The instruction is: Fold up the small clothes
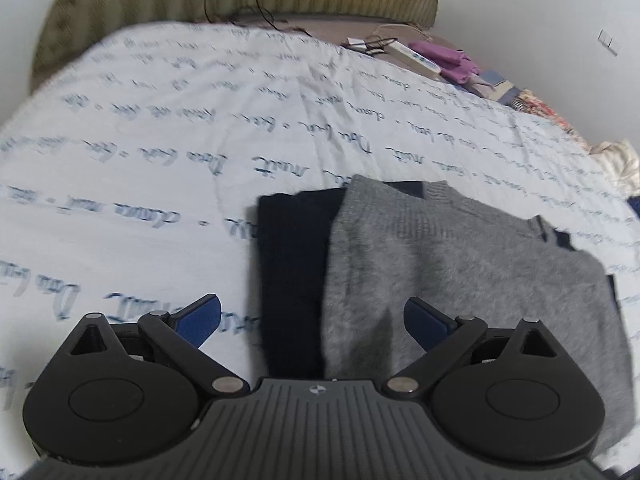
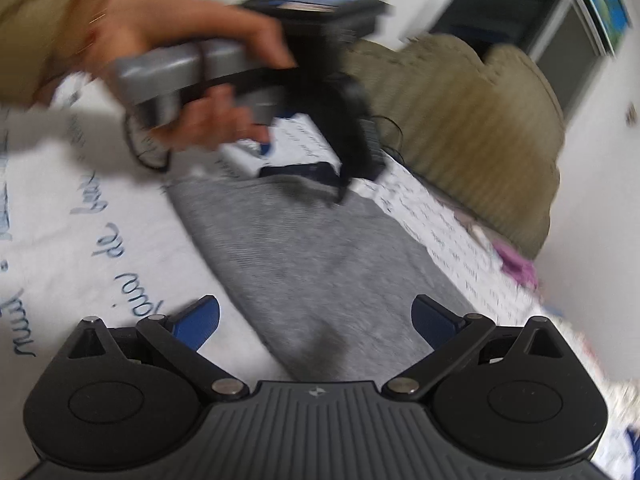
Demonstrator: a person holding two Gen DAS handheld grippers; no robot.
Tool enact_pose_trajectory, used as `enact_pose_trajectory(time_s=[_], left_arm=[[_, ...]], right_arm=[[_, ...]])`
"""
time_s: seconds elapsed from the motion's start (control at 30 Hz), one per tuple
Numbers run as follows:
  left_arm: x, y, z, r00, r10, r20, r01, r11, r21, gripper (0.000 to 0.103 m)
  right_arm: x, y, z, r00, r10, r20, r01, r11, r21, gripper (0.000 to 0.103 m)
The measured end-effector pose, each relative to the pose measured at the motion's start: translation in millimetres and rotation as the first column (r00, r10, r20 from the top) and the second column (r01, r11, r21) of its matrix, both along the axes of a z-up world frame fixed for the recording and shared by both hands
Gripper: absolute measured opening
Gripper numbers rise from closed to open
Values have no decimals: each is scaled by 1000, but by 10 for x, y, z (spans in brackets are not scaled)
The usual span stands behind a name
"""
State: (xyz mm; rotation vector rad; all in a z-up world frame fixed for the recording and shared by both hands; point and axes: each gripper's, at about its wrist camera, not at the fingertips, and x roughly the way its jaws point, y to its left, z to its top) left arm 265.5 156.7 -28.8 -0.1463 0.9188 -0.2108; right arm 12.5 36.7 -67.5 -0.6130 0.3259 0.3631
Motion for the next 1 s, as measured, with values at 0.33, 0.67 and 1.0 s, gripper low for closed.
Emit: enact_pose_trajectory(time_s=[0.33, 0.67, 1.0], left_arm=[[345, -33, -118, 1000, 5, -30, -9, 991, -136, 81], [521, 12, -165, 995, 87, -54, -96, 974, -205, 13], [290, -549, 431, 990, 111, 83, -114, 993, 29, 12]], right_arm=[[315, 376, -75, 994, -35, 105, 43, 996, -77, 101], [523, 505, -75, 999, 33, 31, -32, 999, -31, 13], [422, -12, 191, 995, -1, 103, -11, 993, 115, 6]])
